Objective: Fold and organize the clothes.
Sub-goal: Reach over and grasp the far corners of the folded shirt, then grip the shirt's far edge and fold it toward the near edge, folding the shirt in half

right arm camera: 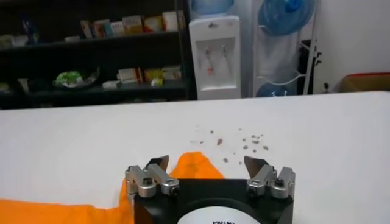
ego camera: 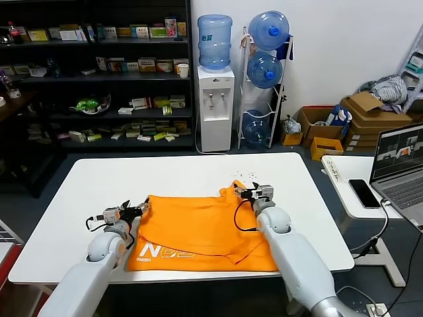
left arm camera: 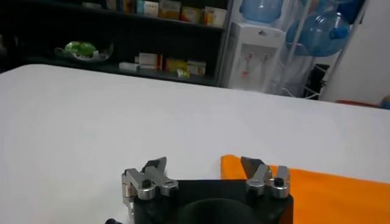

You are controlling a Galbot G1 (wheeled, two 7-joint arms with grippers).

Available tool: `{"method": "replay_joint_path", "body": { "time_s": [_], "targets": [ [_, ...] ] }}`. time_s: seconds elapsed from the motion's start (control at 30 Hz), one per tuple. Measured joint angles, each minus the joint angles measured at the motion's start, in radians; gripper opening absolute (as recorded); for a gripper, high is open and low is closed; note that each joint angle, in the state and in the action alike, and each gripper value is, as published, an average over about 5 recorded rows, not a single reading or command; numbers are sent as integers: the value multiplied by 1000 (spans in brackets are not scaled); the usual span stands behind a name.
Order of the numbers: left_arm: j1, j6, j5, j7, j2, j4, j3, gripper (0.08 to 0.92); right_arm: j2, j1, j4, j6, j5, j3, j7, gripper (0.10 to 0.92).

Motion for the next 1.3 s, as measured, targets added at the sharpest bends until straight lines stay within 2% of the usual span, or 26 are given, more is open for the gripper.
{"method": "replay_joint_path", "body": {
  "time_s": [0.17, 0.37, 0.83, 0.93, 1.13, 1.3],
  "targets": [
    [-43, 3, 6, 7, -16, 36, 25, 823, 16, 28, -58, -5, -19, -4, -6, 721],
    [-75, 14, 11, 7, -24, 64, 55, 789, 24, 44, -92, -18, -26, -14, -8, 562],
    [-101, 32, 24, -3, -25, 85, 104, 390, 26, 59, -110, 4, -5, -36, -12, 160],
    [-102, 26, 25, -4, -26, 85, 107, 303, 22, 57, -105, 20, 7, -39, -11, 125],
    [-90, 26, 18, -9, -17, 70, 110, 137, 11, 49, -79, 56, 31, -45, -1, 125],
    [-72, 22, 14, -18, -5, 44, 103, 94, -2, 37, -43, 82, 51, -49, 13, 125]
  ]
}}
